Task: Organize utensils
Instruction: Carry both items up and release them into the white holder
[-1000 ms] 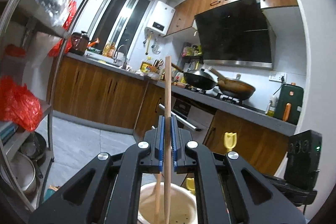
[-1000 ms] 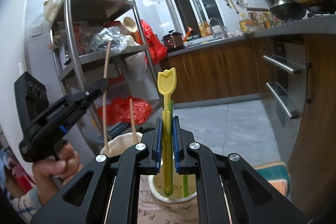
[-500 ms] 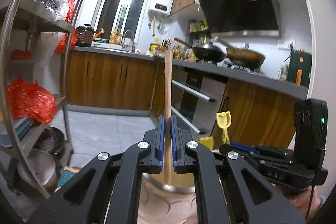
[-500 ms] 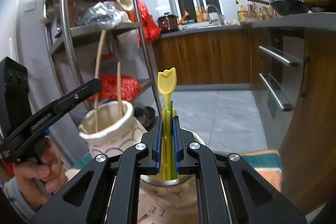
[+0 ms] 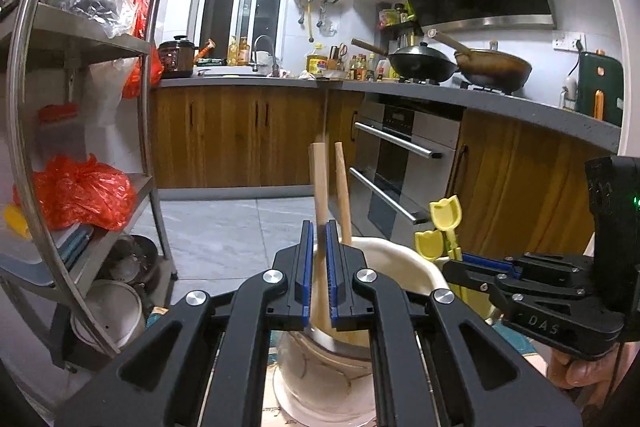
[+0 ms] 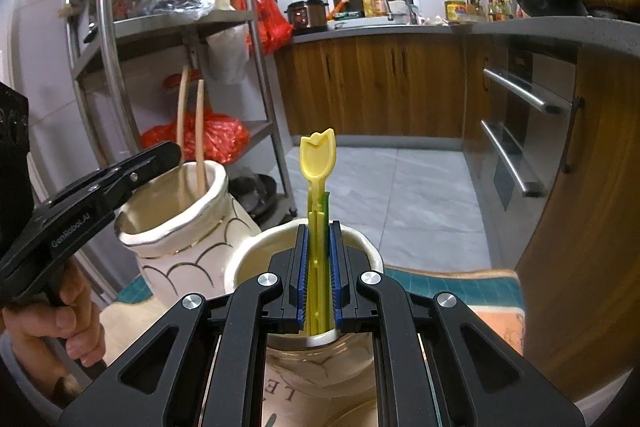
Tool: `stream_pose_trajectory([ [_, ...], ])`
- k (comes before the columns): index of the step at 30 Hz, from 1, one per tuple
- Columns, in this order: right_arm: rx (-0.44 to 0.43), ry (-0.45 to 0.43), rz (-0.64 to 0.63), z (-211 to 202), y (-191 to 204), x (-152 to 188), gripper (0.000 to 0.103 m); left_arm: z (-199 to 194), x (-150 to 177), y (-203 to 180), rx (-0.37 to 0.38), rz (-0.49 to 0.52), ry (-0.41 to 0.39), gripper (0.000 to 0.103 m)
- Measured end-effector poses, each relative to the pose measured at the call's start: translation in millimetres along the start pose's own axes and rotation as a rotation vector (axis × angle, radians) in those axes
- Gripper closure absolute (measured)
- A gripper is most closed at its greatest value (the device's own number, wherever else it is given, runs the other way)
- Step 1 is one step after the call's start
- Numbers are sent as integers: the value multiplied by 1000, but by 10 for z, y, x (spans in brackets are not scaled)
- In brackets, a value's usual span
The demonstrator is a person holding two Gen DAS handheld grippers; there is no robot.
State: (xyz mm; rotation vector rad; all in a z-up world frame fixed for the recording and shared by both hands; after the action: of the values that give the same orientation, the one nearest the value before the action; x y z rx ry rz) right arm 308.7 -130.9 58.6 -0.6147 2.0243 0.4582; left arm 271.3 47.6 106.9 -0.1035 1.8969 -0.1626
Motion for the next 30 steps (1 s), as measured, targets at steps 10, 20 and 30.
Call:
stream_pose_trajectory([
  [10, 9, -7, 1, -46, -5, 0, 83, 0, -21, 15, -4, 1, -1, 97],
  [20, 12, -52, -21, -237, 32, -5, 81, -250, -70, 92, 20, -32, -48, 68],
  [30, 8, -42, -41, -507, 98, 160, 81, -583, 48, 277, 13, -80, -35, 59],
])
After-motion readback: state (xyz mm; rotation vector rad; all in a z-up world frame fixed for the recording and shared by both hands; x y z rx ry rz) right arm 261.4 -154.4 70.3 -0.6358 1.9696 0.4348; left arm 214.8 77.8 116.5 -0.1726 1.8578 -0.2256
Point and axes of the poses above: each gripper's, at about its wrist camera, not at the fingertips, and z roughly the way its jaws point, y to its left, x to its underside, the point moved 1 cm from there along z, roughly the way its jaws point, and after that the axes turned 6 degrees about -z, right-handed, at the moved point
